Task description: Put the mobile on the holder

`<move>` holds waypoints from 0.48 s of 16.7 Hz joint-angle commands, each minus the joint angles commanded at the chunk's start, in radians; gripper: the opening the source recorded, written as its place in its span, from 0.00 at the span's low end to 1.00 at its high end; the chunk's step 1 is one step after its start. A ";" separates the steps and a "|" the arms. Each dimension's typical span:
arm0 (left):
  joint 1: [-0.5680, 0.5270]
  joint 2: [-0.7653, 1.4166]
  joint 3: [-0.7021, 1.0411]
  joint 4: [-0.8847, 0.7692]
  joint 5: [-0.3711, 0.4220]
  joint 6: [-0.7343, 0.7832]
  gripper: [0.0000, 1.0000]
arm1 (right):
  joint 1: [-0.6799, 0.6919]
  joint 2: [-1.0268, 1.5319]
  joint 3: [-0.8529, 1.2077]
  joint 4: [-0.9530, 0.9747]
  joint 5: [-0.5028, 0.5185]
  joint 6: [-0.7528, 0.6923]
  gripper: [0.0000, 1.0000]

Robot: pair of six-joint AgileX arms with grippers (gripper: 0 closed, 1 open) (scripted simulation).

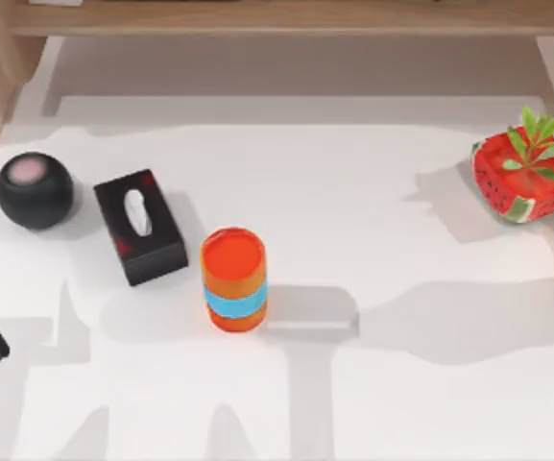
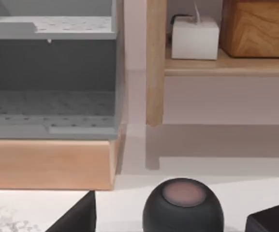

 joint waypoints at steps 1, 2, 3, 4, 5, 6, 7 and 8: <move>0.000 0.000 0.000 0.000 0.000 0.000 1.00 | 0.000 0.000 0.000 0.000 0.000 0.000 0.75; 0.000 0.000 0.000 0.000 0.000 0.000 1.00 | 0.000 0.000 0.000 0.000 0.000 0.000 0.83; 0.000 0.000 0.000 0.000 0.000 0.000 1.00 | 0.000 0.000 0.000 0.000 0.000 0.000 0.90; 0.000 0.000 0.000 0.000 0.000 0.000 1.00 | 0.000 0.000 0.000 0.000 0.000 0.000 0.98; 0.000 0.000 0.000 0.000 0.000 0.000 1.00 | 0.000 0.000 0.000 0.000 0.000 0.000 1.00; 0.000 0.000 0.000 0.000 0.000 0.000 1.00 | 0.000 0.000 0.000 0.000 0.000 0.000 1.00; 0.000 0.000 0.000 0.000 0.000 0.000 1.00 | 0.000 0.000 0.000 0.000 0.000 0.000 1.00; 0.000 0.000 0.000 0.000 0.000 0.000 1.00 | 0.000 0.000 0.000 0.000 0.000 0.000 1.00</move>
